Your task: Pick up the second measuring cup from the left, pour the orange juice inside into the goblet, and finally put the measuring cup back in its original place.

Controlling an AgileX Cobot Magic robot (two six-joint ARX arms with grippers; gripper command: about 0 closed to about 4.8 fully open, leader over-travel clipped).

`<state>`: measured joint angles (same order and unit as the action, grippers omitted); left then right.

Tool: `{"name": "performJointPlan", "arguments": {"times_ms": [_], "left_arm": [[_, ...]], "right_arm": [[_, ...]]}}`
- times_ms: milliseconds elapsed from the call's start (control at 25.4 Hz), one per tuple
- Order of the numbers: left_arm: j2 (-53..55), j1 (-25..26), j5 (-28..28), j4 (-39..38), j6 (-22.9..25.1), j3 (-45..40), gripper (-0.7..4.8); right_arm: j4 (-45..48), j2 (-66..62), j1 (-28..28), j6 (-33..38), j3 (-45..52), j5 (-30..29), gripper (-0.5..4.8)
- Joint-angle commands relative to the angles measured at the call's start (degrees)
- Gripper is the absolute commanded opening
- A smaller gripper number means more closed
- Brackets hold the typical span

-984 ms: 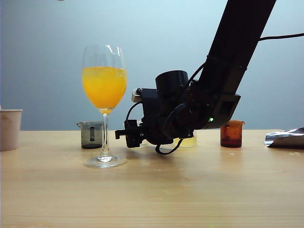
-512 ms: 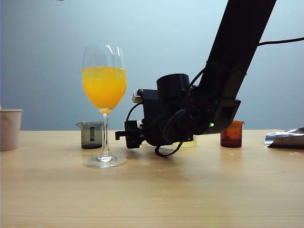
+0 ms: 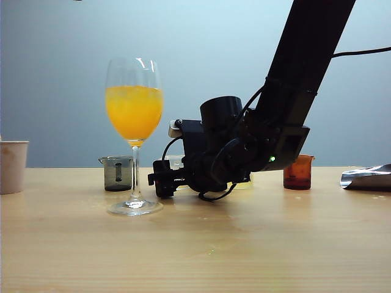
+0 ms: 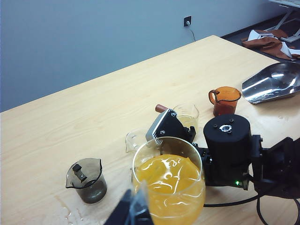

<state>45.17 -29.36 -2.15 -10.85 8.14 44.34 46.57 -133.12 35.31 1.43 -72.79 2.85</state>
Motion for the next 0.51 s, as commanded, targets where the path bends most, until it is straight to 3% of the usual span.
{"name": "performJointPlan", "arguments": {"times_ms": [39,197,393,512], "left_arm": [[-0.1,0.0,0.0,1.1,0.2,0.2,-0.05],[-0.1,0.0,0.0,1.1,0.2,0.2,-0.05],[-0.2,0.0,0.0,1.1,0.2,0.2,-0.05],[-0.2,0.0,0.0,1.1,0.2,0.2,-0.05]], "right_arm": [[-3.9,0.8,0.1,0.1,0.1,-0.2,3.91],[-5.8,3.1,0.2,0.1,0.2,-0.3,3.86],[-10.5,5.5,0.2,0.1,1.1,-0.3,2.76],[-10.8,6.6,0.2,0.1,2.9,-0.2,2.60]]}}
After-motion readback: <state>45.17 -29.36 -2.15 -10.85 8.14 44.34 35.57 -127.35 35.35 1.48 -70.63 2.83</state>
